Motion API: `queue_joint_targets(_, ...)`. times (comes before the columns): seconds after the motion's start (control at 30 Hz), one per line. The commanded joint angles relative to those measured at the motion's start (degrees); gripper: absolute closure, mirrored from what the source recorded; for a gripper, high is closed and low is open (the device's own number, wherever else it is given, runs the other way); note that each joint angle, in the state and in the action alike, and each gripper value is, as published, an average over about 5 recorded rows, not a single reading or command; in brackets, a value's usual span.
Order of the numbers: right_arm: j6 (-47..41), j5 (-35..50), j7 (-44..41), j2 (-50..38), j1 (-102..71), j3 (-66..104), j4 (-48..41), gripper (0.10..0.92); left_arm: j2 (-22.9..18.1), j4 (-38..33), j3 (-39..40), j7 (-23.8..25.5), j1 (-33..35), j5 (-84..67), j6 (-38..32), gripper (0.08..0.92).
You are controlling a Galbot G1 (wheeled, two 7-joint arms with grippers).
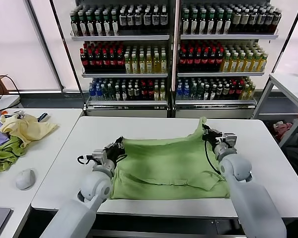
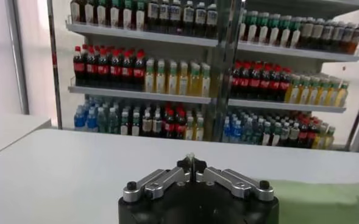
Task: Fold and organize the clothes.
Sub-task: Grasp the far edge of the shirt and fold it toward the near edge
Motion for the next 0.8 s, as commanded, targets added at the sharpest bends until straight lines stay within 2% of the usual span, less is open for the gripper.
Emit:
queue_joint_targets(0.03, 0.14, 0.08, 0.26, -0.43, -17.34, 8.3, 15.53, 0.91, 2.66, -11.9, -3.23, 0.09, 12.67, 0.09, -0.42, 0.907)
queue_joint_targets(0.27, -0.02, -1.45, 1.73, 2.06, -26.09, 12.11, 19.53, 0.91, 3.28, -13.32, -3.2, 0.14, 17.35, 3.63, 0.77, 0.907)
queue_joint_targets(0.53, -2.69, -6.38, 2.87, 3.49, -28.42, 10.72, 17.8, 0.902, 2.54, -11.04, -2.19, 1.85, 18.64, 10.25, 3.38, 0.905)
queue_joint_targets(0.63, -2.91, -8.72, 2.69, 4.12, -28.41, 9.72, 17.47, 0.844, 1.71, -10.98, -2.07, 2.14, 19.18, 12.67, 3.39, 0.871)
queue_joint_targets(0.8, -1.52, -9.87, 2.34, 4.56, -29.75, 9.52, 18.59, 0.699, -0.17, -13.08, -3.52, 0.34, 21.86, 15.99, 1.6, 0.732)
